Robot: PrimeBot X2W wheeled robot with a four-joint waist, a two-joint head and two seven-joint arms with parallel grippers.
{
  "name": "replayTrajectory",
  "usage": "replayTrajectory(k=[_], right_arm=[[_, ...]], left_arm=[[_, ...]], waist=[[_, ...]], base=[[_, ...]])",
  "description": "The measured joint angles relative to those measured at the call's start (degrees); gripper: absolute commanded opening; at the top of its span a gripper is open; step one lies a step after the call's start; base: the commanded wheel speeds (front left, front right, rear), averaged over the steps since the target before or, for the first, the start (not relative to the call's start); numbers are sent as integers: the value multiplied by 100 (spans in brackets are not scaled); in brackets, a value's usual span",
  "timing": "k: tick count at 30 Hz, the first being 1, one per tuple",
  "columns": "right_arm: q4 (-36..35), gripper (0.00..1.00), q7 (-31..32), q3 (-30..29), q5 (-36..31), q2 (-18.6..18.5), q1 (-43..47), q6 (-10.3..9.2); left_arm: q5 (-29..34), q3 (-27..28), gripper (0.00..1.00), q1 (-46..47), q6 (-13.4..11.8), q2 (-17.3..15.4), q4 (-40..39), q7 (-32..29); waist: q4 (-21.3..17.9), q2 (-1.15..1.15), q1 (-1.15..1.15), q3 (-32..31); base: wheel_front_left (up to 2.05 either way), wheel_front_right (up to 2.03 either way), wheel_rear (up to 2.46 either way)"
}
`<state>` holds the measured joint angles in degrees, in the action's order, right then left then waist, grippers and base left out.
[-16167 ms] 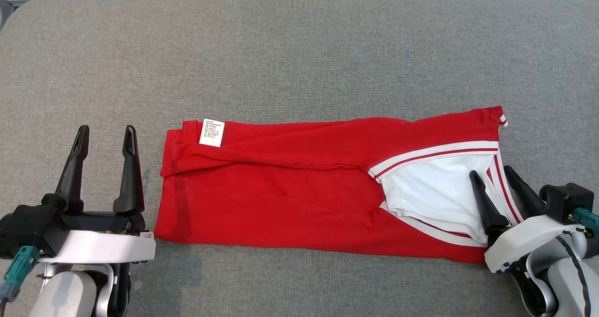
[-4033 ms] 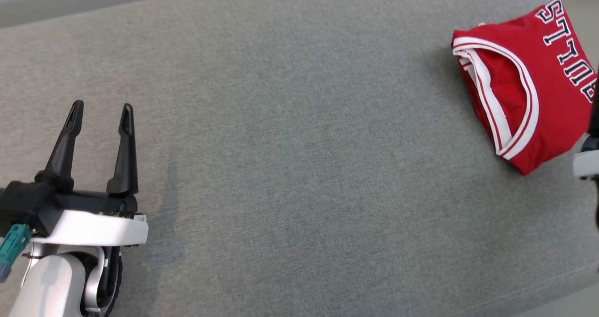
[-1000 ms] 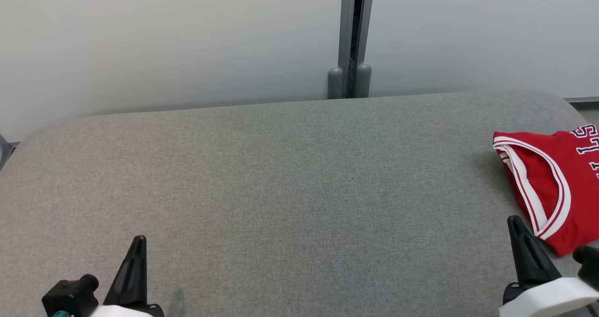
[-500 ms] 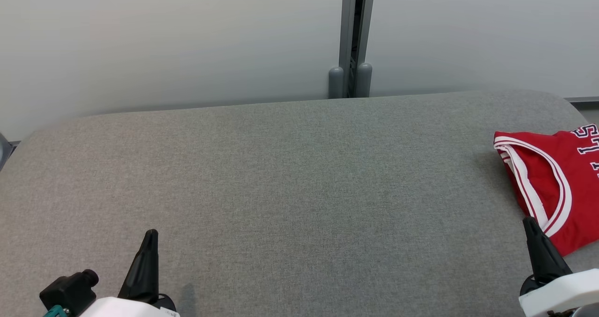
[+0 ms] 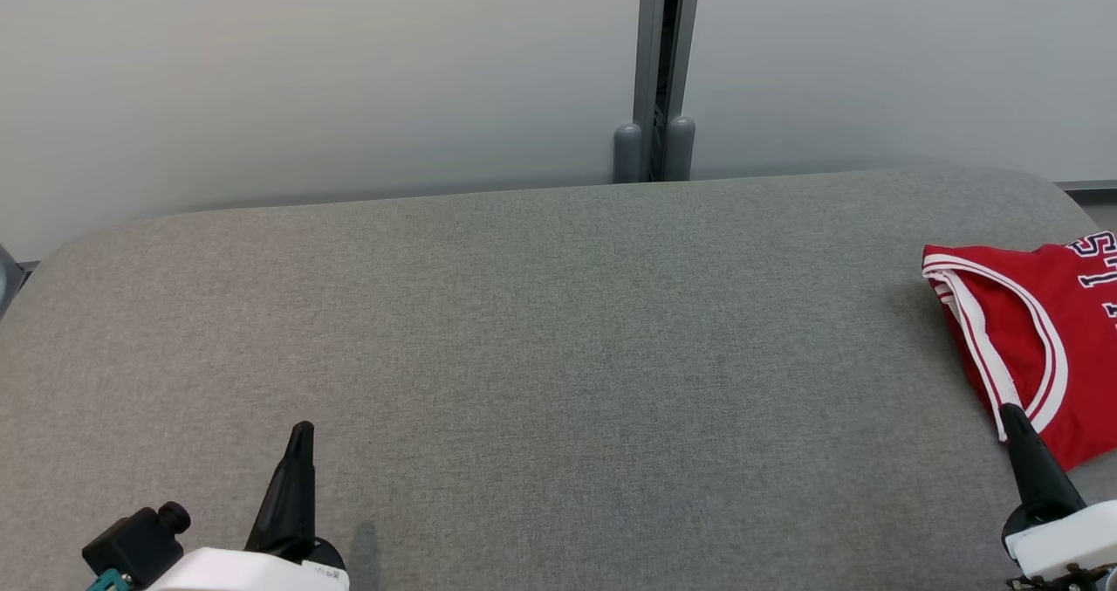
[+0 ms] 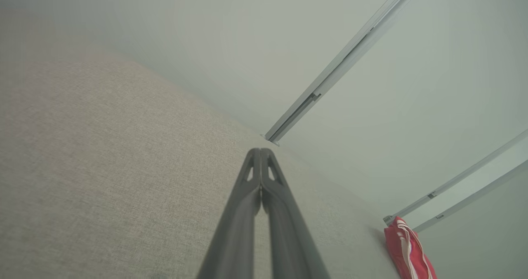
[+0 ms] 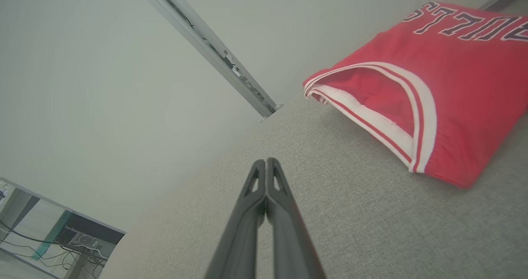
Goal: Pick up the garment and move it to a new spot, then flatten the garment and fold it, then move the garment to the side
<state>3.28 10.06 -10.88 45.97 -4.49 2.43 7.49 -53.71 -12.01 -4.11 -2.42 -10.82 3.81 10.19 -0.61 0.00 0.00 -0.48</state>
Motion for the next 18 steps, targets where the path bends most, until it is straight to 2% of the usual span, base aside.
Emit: replayTrajectory(k=[18], right_arm=[[311, 0, 365, -368, 1285, -45, -192, -1]], left_arm=[[-1080, -88, 0, 214, 272, 229, 157, 101]], waist=[[12, 0, 0, 10]], base=[[0, 0, 0]])
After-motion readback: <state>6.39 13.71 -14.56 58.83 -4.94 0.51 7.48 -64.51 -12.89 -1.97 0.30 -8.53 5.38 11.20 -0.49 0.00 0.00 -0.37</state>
